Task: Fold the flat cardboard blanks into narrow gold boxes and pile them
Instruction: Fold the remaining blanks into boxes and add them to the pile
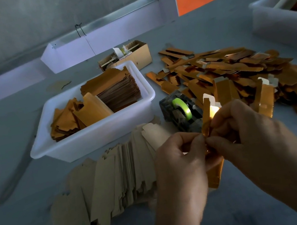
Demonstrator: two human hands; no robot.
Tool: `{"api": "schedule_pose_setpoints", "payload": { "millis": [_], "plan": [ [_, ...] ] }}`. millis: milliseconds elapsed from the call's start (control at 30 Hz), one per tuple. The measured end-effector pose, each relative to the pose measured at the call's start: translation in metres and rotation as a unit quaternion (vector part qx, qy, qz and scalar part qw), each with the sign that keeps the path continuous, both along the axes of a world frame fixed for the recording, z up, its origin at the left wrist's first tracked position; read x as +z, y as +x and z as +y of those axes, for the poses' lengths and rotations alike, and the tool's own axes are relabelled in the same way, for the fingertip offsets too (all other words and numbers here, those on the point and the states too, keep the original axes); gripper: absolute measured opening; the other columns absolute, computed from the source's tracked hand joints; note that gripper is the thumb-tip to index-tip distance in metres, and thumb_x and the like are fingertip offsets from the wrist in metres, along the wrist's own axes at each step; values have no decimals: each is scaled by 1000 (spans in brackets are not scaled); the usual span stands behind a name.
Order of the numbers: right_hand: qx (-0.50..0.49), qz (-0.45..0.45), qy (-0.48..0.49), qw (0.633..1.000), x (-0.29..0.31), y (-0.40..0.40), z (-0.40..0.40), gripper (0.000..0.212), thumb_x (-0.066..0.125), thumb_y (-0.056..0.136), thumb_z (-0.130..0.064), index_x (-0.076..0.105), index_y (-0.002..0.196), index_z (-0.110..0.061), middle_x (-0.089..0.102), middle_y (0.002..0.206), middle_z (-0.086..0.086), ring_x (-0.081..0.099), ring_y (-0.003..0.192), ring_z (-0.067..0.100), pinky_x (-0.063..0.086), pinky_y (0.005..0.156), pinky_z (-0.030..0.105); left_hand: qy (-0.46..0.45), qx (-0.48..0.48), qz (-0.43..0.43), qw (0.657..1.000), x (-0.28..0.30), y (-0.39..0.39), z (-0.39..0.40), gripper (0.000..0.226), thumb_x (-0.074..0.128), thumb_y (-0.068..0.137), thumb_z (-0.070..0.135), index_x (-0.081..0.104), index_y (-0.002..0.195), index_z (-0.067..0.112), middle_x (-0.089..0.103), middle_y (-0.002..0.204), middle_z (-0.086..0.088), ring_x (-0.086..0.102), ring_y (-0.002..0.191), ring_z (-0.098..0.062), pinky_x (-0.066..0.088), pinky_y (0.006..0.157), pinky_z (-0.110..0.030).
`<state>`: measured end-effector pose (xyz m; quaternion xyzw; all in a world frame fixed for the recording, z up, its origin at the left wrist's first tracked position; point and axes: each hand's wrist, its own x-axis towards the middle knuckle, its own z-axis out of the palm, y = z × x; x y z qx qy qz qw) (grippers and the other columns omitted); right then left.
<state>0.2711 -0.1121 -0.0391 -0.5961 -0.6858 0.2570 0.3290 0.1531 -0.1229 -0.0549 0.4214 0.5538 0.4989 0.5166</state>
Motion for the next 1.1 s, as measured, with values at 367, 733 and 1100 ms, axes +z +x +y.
{"api": "schedule_pose_setpoints", "payload": {
  "millis": [367,733,1100],
  "plan": [
    [-68,-31,-16,997,7,-4,-5,32,70,74,-43,42,86,-33,55,67,-16,51,60,-5,34,46,10,154,117,196,961,-13,15,-10,12,60,90,18,65,80,20,69,76,0,70,68,-11,58,62,-36],
    [-17,190,-79,978,-13,-3,-4,17,66,69,-38,56,81,-33,65,76,-28,60,71,-11,42,51,9,45,64,104,991,-3,1,-12,34,64,85,26,50,107,49,67,80,3,69,78,-9,58,70,-27],
    [-185,137,19,973,-24,37,45,15,57,89,-36,59,102,-29,61,83,-8,59,72,12,44,61,28,135,-60,613,776,-14,-21,-7,53,51,89,49,53,133,20,50,140,1,42,134,-19,31,108,-25]
  ]
}}
